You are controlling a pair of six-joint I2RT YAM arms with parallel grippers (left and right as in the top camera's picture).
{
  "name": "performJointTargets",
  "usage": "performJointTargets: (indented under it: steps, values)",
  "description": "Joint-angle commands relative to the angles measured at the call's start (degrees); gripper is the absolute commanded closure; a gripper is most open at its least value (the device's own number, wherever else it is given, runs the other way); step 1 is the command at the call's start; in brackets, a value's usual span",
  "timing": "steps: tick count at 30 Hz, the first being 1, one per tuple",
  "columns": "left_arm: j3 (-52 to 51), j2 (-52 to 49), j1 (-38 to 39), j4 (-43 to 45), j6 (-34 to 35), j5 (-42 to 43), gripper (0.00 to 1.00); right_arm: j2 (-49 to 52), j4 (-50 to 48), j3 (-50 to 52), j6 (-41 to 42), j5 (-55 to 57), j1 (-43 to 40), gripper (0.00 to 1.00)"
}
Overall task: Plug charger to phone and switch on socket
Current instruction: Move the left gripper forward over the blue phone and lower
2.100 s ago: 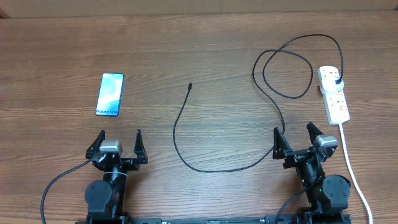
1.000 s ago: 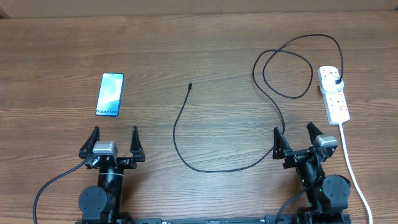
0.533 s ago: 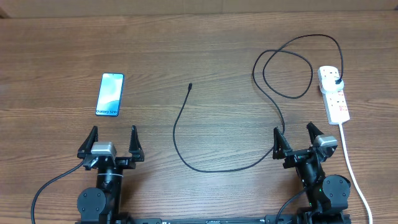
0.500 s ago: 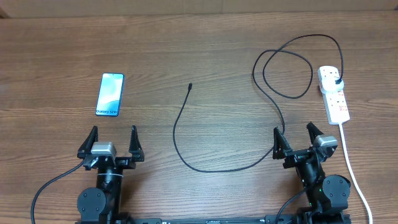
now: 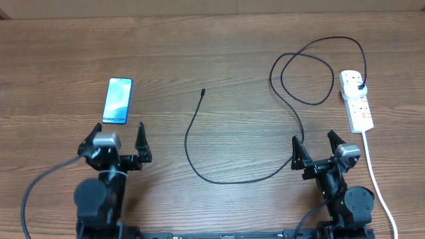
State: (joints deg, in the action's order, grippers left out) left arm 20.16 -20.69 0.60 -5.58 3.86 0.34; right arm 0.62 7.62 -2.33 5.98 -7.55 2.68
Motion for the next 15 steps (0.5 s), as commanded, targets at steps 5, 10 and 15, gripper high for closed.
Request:
performJointTargets:
  steps: [5,10,15]
  values:
    - [18.2,-15.4,-0.6,-10.1,-3.3,-0.3,0.0,-0.5,-0.3,0.4,-0.1,-0.2,0.3,0.0]
    - [29.6,-25.1,-0.6,-17.0,-4.1,-0.3,0.01,-0.5,-0.3,0.4,-0.1,-0.2,0.3,0.0]
    - [43.3,-36.5,-0.6,-26.7,-4.2,2.6,0.0,-0.5,-0.3,0.4,-0.1,-0.2,0.3,0.0]
